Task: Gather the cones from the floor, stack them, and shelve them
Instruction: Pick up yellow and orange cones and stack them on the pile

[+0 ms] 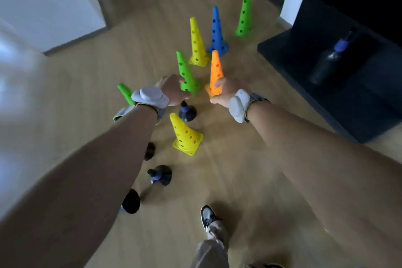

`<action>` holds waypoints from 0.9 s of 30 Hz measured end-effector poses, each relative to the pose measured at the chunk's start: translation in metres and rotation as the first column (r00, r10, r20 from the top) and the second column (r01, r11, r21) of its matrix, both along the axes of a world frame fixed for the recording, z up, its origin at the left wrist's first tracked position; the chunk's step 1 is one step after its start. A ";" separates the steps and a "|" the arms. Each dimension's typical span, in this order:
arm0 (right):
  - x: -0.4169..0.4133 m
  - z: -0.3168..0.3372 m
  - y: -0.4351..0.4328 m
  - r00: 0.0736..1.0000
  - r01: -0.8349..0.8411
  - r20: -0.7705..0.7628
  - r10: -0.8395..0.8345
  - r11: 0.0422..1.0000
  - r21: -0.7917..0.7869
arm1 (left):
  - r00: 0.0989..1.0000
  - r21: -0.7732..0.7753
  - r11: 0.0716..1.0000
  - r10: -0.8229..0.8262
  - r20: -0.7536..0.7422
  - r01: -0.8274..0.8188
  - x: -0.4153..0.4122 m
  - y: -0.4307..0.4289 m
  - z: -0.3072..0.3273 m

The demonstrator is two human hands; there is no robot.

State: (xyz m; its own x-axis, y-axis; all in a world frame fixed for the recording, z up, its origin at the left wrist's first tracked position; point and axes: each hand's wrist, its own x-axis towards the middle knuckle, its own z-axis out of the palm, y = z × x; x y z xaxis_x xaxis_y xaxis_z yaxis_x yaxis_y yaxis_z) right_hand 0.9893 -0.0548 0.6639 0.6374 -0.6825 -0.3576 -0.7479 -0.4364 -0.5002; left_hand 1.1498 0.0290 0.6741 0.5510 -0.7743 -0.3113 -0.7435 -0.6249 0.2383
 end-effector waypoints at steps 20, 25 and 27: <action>0.284 -0.161 -0.061 0.952 -0.243 -0.162 0.260 0.963 0.120 | 0.946 0.235 0.935 0.300 -0.124 -0.266 0.237 -0.009 -0.149; 0.318 -0.225 -0.084 0.913 -0.311 -0.225 0.340 0.937 0.158 | 0.936 0.272 0.926 0.313 -0.162 -0.262 0.267 -0.035 -0.205; 0.339 -0.266 -0.088 0.881 -0.354 -0.251 0.402 0.910 0.216 | 0.925 0.294 0.917 0.332 -0.185 -0.270 0.289 -0.047 -0.244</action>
State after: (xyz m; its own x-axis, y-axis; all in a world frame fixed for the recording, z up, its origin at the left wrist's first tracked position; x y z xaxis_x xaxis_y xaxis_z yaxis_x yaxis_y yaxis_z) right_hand 1.3281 -0.1430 0.3981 0.6901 -0.3290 -0.6446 -0.6619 -0.6470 -0.3785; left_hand 1.4388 -0.0176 0.4302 0.6359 -0.4581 -0.6211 -0.4556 -0.8724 0.1770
